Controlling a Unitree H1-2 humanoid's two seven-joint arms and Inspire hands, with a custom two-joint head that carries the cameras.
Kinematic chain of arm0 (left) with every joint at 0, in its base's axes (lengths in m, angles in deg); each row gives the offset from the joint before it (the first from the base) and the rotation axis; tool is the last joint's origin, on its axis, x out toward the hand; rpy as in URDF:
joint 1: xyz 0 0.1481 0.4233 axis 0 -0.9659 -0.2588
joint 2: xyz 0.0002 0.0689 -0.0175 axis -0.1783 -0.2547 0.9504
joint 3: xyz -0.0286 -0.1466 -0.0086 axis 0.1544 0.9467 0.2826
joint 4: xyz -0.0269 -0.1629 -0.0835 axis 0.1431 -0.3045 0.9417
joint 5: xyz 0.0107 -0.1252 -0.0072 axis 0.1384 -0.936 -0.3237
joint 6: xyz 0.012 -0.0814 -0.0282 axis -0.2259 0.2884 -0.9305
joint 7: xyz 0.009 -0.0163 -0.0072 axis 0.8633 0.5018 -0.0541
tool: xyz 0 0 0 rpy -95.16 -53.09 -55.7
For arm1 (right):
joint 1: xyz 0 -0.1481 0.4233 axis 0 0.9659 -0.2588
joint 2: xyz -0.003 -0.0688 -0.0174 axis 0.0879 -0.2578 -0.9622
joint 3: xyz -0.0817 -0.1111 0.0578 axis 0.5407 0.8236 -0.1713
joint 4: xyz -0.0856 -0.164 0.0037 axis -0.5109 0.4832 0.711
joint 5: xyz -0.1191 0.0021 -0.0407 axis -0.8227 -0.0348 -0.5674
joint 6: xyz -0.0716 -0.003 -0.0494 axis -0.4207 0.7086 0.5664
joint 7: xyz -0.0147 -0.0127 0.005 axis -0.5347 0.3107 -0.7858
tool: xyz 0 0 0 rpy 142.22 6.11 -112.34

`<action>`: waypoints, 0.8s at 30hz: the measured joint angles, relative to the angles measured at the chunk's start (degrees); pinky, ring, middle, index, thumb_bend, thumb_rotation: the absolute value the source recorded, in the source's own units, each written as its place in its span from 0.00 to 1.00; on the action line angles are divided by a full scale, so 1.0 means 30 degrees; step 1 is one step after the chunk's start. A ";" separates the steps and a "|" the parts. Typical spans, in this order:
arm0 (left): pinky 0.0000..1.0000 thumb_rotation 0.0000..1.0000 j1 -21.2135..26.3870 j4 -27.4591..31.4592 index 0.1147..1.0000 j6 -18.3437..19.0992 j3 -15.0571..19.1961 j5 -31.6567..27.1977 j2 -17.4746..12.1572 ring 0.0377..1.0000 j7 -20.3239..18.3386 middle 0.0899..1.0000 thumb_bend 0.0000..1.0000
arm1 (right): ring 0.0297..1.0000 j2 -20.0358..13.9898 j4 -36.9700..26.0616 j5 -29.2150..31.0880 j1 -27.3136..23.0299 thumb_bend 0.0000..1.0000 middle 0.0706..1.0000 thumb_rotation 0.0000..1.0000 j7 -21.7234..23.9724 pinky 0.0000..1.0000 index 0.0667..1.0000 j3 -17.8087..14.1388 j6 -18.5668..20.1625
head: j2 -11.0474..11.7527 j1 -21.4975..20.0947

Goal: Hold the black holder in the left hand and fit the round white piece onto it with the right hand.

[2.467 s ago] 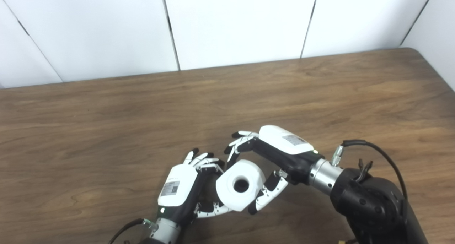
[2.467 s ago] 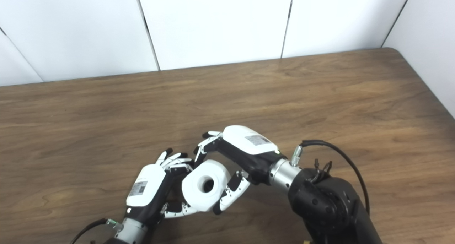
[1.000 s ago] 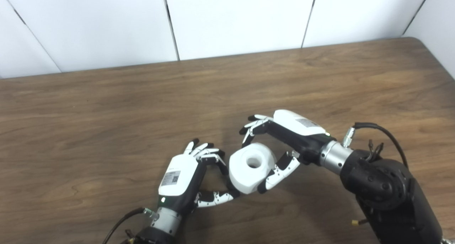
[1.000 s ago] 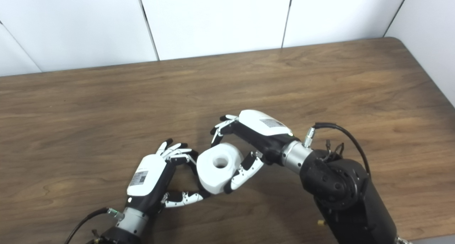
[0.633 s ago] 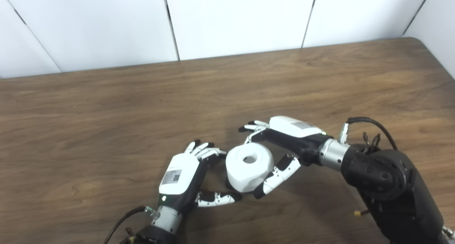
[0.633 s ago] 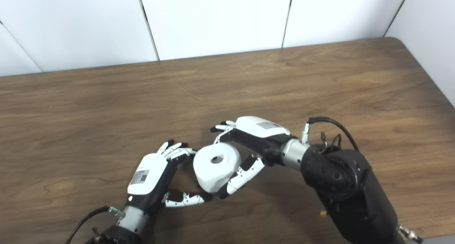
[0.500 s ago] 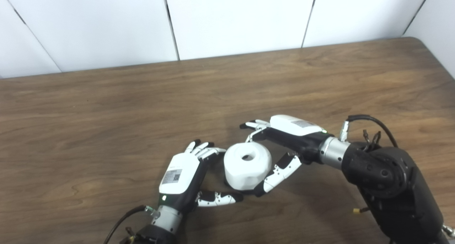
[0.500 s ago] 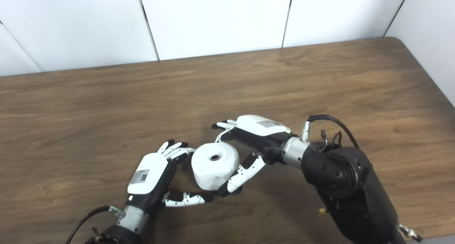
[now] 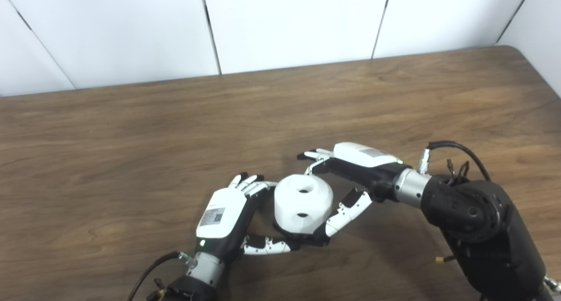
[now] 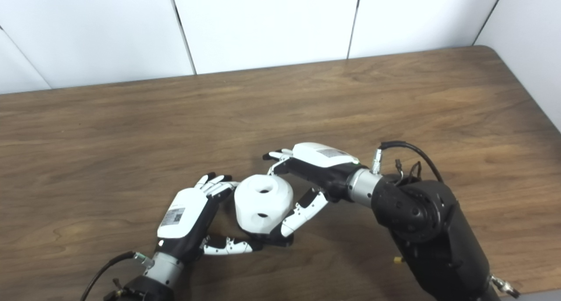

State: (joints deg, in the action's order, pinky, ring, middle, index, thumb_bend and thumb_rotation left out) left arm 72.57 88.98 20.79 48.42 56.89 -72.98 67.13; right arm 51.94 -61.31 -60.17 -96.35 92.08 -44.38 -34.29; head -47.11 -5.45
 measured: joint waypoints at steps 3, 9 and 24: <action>0.99 0.33 0.0056 -0.0024 0.72 0.0011 0.0003 -0.0007 0.0001 0.89 -0.0007 0.81 1.00 | 1.00 0.0031 -0.0012 -0.0186 -0.0005 1.00 0.97 0.52 0.0090 0.99 0.84 -0.0006 0.0002 | 0.0029 0.0029; 0.99 0.32 0.0189 -0.0247 0.72 -0.0009 -0.0003 -0.0018 0.0002 0.89 0.0171 0.81 1.00 | 1.00 -0.0035 -0.0387 -0.0210 -0.0136 1.00 0.96 0.50 0.0203 1.00 0.83 -0.0057 0.0002 | 0.0059 0.0000; 0.99 0.29 0.0477 -0.0757 0.72 -0.0094 -0.0093 -0.0025 0.0000 0.89 0.0693 0.81 0.98 | 1.00 -0.0265 -0.4095 -0.2047 -0.1602 1.00 0.96 0.51 0.2466 1.00 0.82 -0.0164 -0.0006 | 0.0234 0.0058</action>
State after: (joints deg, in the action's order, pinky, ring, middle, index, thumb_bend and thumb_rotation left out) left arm 74.00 86.71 20.51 48.15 56.82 -72.98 69.21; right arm 51.15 -73.60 -66.31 -101.15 99.47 -44.87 -34.31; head -46.41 -5.27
